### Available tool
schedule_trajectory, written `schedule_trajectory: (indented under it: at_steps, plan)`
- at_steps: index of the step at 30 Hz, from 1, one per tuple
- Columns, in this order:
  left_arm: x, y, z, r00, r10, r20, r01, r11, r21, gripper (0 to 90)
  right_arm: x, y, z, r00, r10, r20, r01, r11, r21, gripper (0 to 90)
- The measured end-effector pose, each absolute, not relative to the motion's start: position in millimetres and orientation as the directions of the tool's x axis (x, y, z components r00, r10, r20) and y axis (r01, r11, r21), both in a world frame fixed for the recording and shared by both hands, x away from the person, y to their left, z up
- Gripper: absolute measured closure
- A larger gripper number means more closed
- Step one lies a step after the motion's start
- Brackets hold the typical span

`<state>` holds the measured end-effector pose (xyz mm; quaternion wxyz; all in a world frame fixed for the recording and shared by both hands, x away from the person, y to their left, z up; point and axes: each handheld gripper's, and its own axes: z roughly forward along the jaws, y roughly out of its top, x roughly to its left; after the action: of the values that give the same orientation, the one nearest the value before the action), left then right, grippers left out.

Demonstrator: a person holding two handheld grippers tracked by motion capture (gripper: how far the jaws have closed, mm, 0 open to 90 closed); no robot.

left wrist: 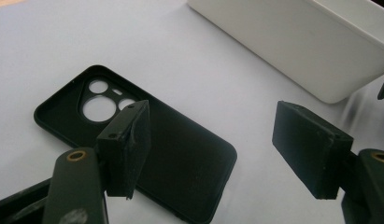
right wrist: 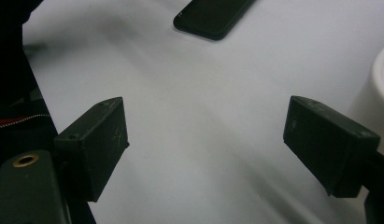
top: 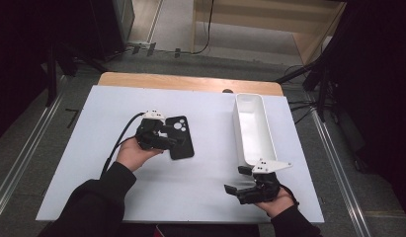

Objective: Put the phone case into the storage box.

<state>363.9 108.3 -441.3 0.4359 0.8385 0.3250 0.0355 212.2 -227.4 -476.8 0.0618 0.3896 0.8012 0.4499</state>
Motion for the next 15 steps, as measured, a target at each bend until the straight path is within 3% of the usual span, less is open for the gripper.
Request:
schedule_trajectory:
  at_steps: [8, 13, 14, 15]
  plan:
    - [365, 105, -450, 0.785, 0.564, -0.256, 0.545, -0.434, 0.717, 33.6, 212, -228, -477, -0.688, 0.680, 0.253, 0.569, 0.290, 0.769, 12.3]
    - [362, 103, -452, 0.777, 0.581, -0.241, 0.551, -0.443, 0.707, 61.2, 212, -228, -477, -0.686, 0.683, 0.251, 0.569, 0.289, 0.770, 12.3]
    - [360, 103, -453, 0.775, 0.584, -0.243, 0.553, -0.439, 0.708, 61.2, 212, -228, -477, -0.684, 0.684, 0.253, 0.571, 0.287, 0.769, 12.3]
    - [358, 104, -455, 0.782, 0.575, -0.240, 0.545, -0.445, 0.711, 76.8, 212, -228, -477, -0.685, 0.683, 0.252, 0.570, 0.287, 0.770, 12.3]
